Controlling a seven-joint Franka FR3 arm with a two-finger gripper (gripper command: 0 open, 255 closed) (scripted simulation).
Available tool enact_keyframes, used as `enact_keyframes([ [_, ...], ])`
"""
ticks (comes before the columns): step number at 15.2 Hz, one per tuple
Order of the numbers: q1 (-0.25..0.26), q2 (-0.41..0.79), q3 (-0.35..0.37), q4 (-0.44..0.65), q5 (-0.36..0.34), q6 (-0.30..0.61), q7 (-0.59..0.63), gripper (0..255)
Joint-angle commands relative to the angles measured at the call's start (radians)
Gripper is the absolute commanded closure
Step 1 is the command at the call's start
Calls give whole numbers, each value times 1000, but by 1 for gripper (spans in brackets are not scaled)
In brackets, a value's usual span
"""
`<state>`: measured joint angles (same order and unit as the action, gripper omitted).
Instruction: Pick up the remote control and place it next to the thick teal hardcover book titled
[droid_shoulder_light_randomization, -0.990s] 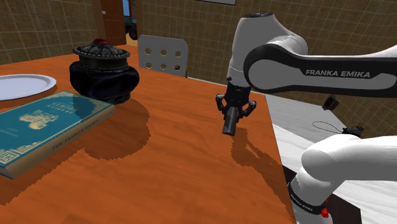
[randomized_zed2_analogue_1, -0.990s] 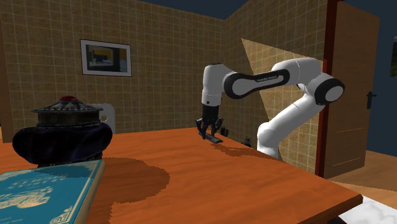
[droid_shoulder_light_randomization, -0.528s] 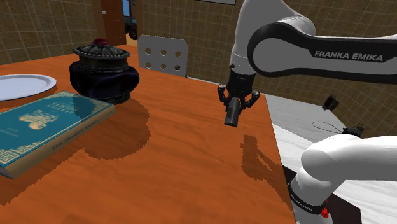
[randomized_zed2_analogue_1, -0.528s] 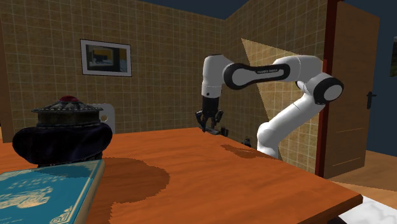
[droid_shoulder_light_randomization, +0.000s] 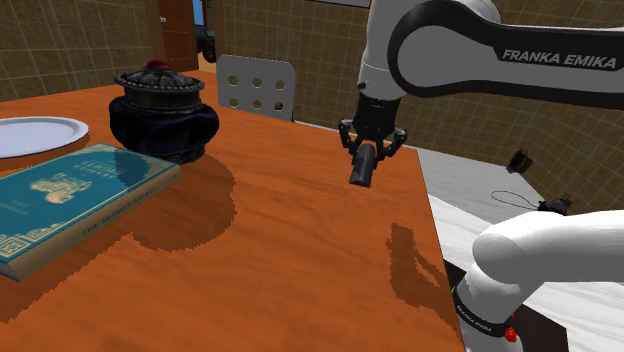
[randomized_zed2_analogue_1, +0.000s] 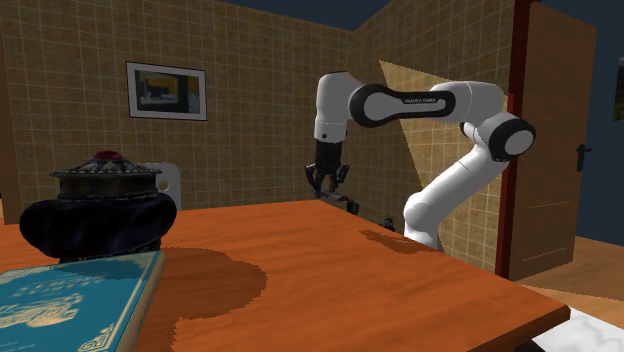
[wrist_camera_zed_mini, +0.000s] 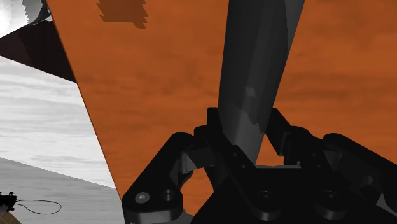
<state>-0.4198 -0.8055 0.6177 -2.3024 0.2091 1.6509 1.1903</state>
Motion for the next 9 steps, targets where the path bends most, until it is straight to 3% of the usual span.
enact_keyframes([
  [1, -18, 48, 47, 54, 5, 0, 40, 255],
  [9, -152, 295, 325, 315, -30, 10, 249, 255],
])
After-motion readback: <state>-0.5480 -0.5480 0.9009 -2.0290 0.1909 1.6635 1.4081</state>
